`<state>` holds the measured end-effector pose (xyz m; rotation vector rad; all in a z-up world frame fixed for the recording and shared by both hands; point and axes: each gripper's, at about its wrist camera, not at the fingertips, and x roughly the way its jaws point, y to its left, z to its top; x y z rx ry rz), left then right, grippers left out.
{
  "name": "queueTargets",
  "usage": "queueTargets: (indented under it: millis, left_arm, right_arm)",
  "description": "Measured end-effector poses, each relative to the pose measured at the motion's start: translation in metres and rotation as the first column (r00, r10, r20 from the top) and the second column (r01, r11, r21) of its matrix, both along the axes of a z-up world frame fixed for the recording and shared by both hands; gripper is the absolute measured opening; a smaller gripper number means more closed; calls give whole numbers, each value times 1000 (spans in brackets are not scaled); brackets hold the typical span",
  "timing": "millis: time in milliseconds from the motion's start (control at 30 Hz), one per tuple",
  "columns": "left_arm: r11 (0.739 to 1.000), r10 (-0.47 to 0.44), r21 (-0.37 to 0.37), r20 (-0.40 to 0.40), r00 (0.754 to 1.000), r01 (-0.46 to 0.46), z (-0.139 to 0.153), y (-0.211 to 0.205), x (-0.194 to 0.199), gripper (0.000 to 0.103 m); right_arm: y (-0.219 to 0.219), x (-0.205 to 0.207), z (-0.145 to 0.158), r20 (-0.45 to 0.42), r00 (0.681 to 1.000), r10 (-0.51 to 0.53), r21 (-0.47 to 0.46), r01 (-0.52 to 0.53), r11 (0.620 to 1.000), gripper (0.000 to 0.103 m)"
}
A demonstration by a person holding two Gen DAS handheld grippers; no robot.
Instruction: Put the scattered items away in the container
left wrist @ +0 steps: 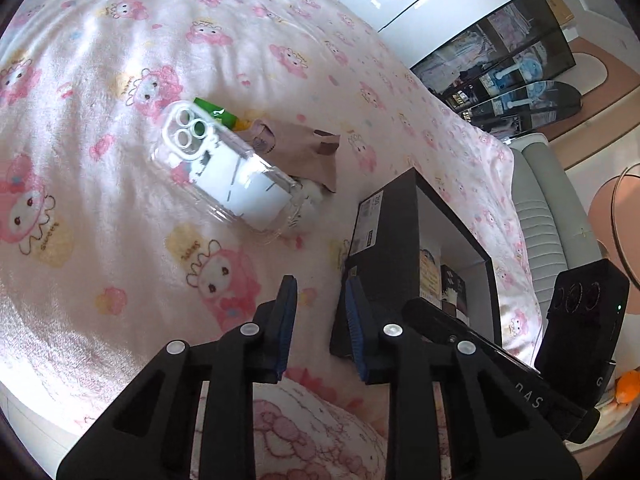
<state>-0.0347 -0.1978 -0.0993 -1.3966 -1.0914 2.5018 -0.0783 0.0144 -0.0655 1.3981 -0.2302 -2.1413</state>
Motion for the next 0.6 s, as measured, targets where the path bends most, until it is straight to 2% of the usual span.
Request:
queueTargets:
  millis: [167,300,467,533,600]
  left_arm:
    - [995,103,1,19,994,-103,-8,-35,15,25]
    - [990,142,-3,31,989,-142,-18,-56,12,26]
    - [990,137,17,97,986,-140,-43,-76,-6,26]
    - [992,126,21,92,988,-128,-47,-80,-8,27]
    - [993,116,17,96,989,-118,-53,-83,-10,35]
  right_arm:
    - [-4,-1,-6,25,1000,19,-13,-19,1000,13]
    - [-28,-11,-12,49,997,67,-21,-66,998,13]
    - [-56,-32,-38,104,992,79,36,-83,996,14]
    - [-62,-41,-51,129,989,70,54,-78,996,14]
    - [-72,-47,-60,133,988,84,71,-94,993,14]
